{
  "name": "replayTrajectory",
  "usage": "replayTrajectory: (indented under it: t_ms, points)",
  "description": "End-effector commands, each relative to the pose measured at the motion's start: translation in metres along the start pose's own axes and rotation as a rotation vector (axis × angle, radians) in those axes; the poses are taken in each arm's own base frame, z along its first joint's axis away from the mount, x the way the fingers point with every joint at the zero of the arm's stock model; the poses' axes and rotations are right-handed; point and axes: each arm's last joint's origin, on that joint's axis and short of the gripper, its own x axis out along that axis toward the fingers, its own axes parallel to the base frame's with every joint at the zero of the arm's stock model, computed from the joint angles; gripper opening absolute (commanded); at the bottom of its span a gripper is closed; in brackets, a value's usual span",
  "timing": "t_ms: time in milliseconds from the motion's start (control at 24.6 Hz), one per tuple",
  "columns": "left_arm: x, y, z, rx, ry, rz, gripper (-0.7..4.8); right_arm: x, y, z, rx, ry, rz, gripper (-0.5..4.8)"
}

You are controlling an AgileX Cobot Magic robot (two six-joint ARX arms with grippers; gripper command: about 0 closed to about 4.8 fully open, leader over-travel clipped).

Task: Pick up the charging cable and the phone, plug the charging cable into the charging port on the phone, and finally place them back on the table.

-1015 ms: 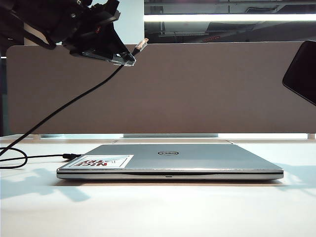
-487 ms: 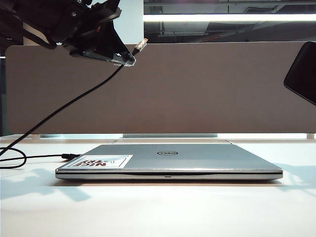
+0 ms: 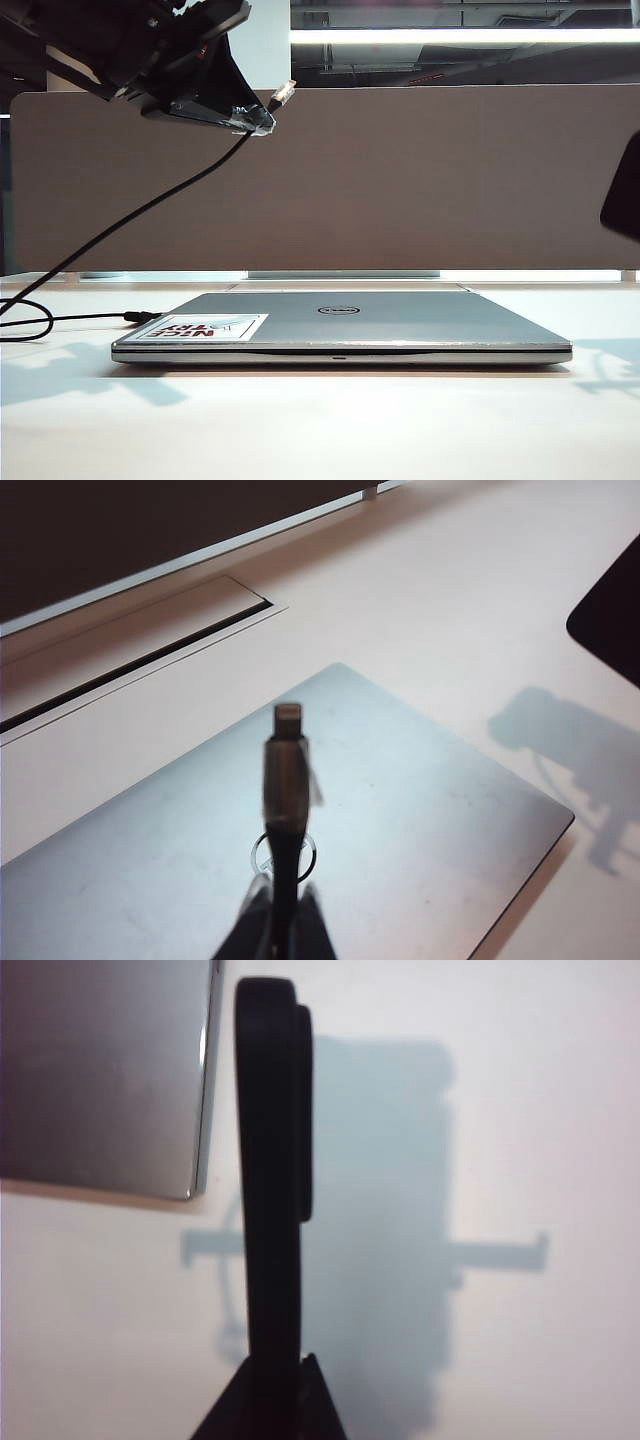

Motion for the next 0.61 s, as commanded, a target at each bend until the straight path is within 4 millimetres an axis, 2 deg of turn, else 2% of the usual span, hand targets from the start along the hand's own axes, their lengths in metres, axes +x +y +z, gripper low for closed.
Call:
replayTrajectory:
  t_ms: [41,122,284,609]
  points:
    - [-0.001,0.000,0.004,0.000,-0.022,-0.001,-0.07,0.006,0.005,0.003,-0.026,0.044,0.016,-0.07]
    - [-0.001,0.000,0.004,0.000,-0.022,-0.001,-0.06,0.013,0.010,0.004,-0.050,0.086,0.018,-0.07]
    - [-0.001,0.000,0.004,0.000,-0.022,-0.001,-0.07,0.038,0.029,0.010,-0.138,0.189,-0.009,-0.07]
    - [-0.001,0.000,0.004,0.000,-0.023,-0.001,-0.06,0.059,0.031,0.016,-0.143,0.255,-0.014,-0.07]
